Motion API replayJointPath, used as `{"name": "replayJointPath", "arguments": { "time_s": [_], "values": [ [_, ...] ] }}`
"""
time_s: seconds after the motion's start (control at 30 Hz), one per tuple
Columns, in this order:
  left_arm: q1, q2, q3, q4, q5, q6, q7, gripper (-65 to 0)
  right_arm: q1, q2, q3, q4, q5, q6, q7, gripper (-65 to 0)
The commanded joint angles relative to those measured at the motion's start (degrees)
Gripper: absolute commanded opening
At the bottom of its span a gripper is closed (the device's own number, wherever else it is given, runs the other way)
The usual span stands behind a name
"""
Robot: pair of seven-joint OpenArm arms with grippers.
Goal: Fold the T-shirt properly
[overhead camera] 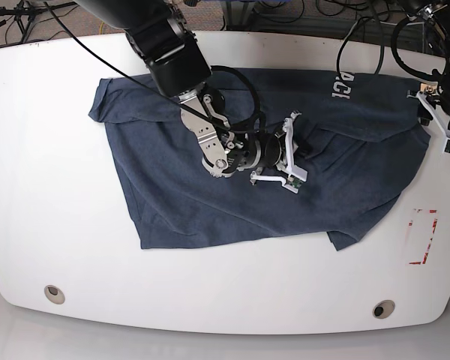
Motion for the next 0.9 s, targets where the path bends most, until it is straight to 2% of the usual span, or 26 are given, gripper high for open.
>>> {"name": "replayJointPath", "arguments": {
  "time_s": [0.0,0.2,0.33,0.67,0.73,0.77,0.87],
  "values": [
    [-0.3,-1.0,-0.1,0.8,-0.2,0.0,-0.7,-31.1,1.2,-0.8,0.1,4.2,1.2,0.2,1.5,-61.5],
    [-0.3,-1.0,0.1,0.8,-0.1,0.0,-0.7,-31.1,1.1,-0.8,0.1,8.3,1.1,0.2,1.3,-61.5],
    [-0.2,-0.9,0.1,0.7,-0.1,0.0,-0.7,-31.1,1.2,0.4,0.1,10.5,1.1,0.2,0.8,-61.5],
    [0.7,-1.0,0.2,0.7,-0.2,0.0,-0.8,-31.1,1.6,0.9,0.1,11.1,1.0,0.2,-0.4,-60.6],
    [0.8,-1.0,0.2,0.7,-0.2,0.0,-0.8,-31.1,1.6,1.8,0.1,11.1,1.0,0.2,-0.4,-57.4],
    [0.8,-1.0,0.2,0.7,-0.2,0.0,-0.8,-31.1,1.6,2.2,0.1,11.1,1.0,0.2,-0.4,-53.7],
    [0.9,-0.9,0.4,0.7,-0.3,0.0,-0.8,-31.1,1.3,2.8,0.1,11.5,1.0,0.2,-0.4,-38.5]
  ]
}}
